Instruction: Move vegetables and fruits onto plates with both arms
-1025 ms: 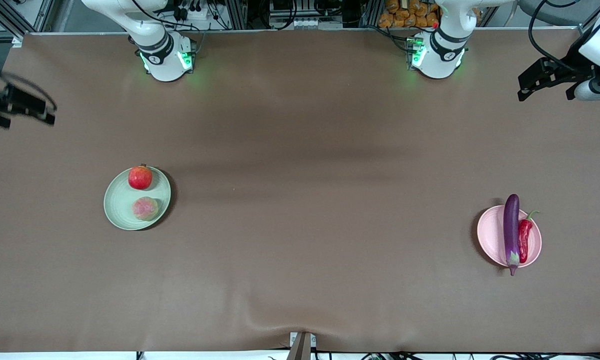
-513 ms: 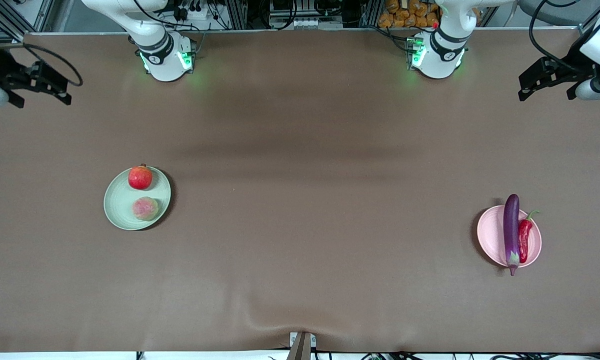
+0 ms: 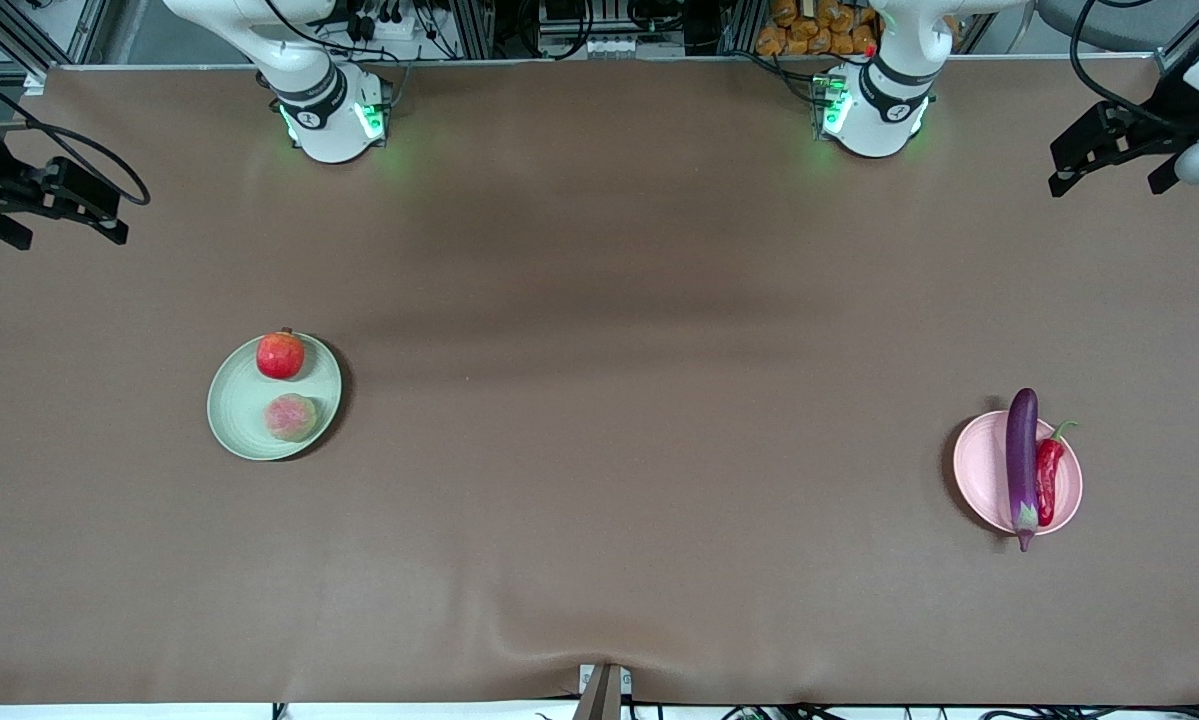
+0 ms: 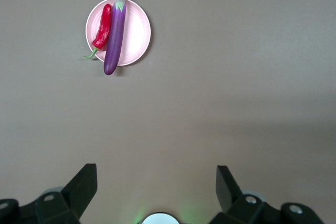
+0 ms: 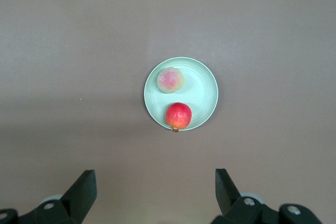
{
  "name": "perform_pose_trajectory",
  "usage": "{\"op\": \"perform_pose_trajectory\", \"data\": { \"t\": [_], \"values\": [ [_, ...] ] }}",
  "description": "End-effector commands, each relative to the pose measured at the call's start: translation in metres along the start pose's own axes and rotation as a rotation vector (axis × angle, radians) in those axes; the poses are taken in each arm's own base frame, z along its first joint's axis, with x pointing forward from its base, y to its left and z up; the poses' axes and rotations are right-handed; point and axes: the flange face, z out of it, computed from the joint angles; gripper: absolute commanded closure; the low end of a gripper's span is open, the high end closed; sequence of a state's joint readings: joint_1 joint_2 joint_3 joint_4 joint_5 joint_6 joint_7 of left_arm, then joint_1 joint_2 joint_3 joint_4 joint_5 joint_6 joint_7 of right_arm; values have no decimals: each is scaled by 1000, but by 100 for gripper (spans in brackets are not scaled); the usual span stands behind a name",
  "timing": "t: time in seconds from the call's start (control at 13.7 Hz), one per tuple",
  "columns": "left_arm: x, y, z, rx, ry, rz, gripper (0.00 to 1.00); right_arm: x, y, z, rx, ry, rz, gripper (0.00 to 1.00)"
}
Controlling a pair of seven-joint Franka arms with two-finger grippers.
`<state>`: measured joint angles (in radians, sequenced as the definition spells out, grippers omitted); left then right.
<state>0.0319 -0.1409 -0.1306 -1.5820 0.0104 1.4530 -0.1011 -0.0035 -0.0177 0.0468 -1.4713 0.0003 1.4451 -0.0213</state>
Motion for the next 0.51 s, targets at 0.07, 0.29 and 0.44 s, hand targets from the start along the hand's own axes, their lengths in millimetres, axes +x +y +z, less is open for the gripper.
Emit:
{"op": "perform_pose_trajectory", "data": {
  "t": [0.07, 0.29, 0.44],
  "values": [
    [2, -2, -2, -3, 0, 12, 0, 0, -5, -5, 0, -4, -4, 0],
    [2, -5, -3, -4, 1, 9, 0, 1, -4, -4, 0, -5, -6, 0],
    [2, -4, -2, -5, 0, 9, 0, 1, -4, -4, 0, -5, -6, 0]
  ]
}}
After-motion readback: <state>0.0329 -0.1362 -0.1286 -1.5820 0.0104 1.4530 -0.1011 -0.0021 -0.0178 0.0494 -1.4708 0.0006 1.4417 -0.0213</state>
